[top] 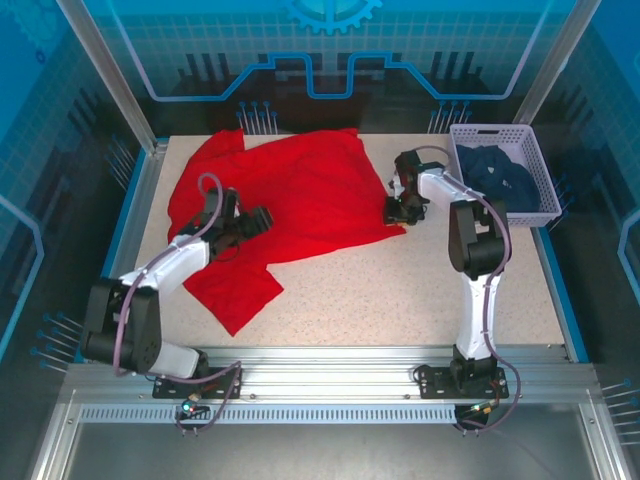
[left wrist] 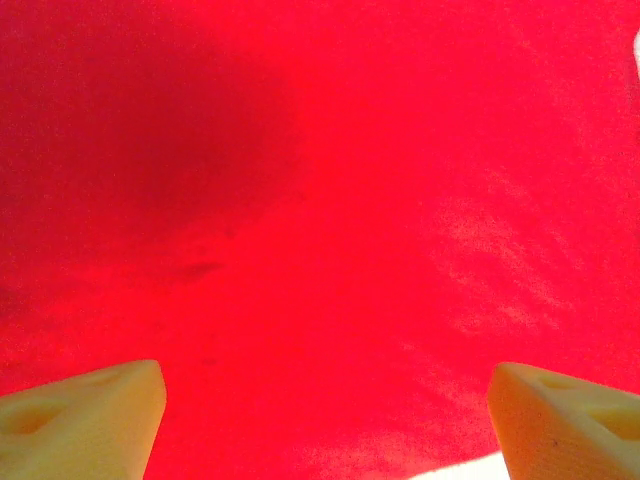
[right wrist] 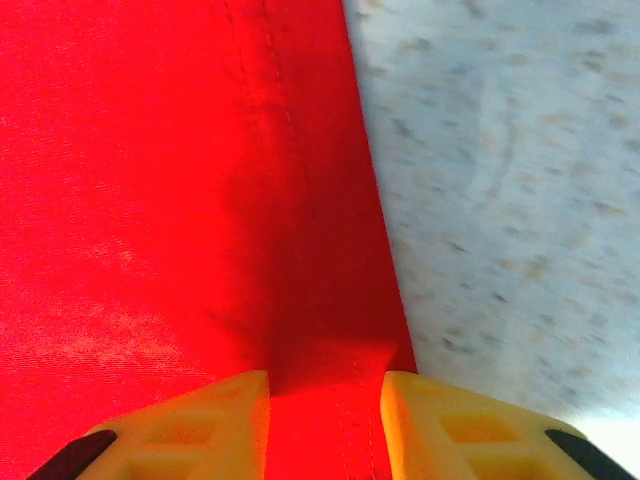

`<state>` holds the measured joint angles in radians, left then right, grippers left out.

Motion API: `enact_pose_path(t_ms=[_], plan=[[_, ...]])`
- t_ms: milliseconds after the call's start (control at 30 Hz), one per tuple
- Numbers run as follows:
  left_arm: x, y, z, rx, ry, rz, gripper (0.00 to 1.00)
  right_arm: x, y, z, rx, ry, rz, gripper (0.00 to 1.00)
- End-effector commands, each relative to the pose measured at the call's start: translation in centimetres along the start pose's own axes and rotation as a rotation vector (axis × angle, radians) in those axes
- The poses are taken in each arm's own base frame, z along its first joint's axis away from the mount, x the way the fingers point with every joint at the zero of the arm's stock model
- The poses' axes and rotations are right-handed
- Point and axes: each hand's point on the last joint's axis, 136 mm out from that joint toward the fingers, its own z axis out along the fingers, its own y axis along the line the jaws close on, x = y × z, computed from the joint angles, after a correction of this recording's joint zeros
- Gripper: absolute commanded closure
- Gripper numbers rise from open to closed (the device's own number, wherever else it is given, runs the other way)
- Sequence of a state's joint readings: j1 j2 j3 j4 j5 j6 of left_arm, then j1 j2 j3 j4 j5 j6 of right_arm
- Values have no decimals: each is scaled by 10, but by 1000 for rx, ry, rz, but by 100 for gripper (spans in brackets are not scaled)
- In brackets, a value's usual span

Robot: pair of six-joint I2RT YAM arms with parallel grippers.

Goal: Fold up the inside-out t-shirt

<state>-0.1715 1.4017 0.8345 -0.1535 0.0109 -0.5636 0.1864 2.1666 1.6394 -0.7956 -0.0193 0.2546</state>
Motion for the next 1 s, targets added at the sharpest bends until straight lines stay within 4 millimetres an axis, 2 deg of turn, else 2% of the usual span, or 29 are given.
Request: enact_pose_path(t_ms=[0,100,200,300,367,400,467,633,700,800,867,967], plan=[[5,-21,-30,107,12,-29,14,47,-33,3,98,135,48,67],[21,-23,-42,152,52,-49,14,79,-60,0,181,185,79,72],[34,-23,-52,180,76,-70,13,113,-82,-14,257,187,126,75],[45,-16,-56,160,91,-64,13,142,-90,-32,267,124,194,76],[47,-9,-54,130,91,-54,13,152,-91,-42,268,72,223,76],[46,-6,-53,113,84,-39,13,152,-89,-47,254,41,227,75],[41,0,-49,77,65,-20,12,139,-74,-53,200,-27,200,71],[27,8,-43,48,39,-24,12,85,-37,-67,146,-162,89,61],[21,14,-39,40,24,-43,12,69,-12,-60,60,-171,43,56],[12,23,-26,15,11,-69,12,56,9,-42,-24,-126,34,55],[3,26,-14,-1,16,-62,12,52,11,-30,-27,-96,37,55],[-20,41,4,-43,16,-103,12,53,-4,-14,15,-32,55,56]])
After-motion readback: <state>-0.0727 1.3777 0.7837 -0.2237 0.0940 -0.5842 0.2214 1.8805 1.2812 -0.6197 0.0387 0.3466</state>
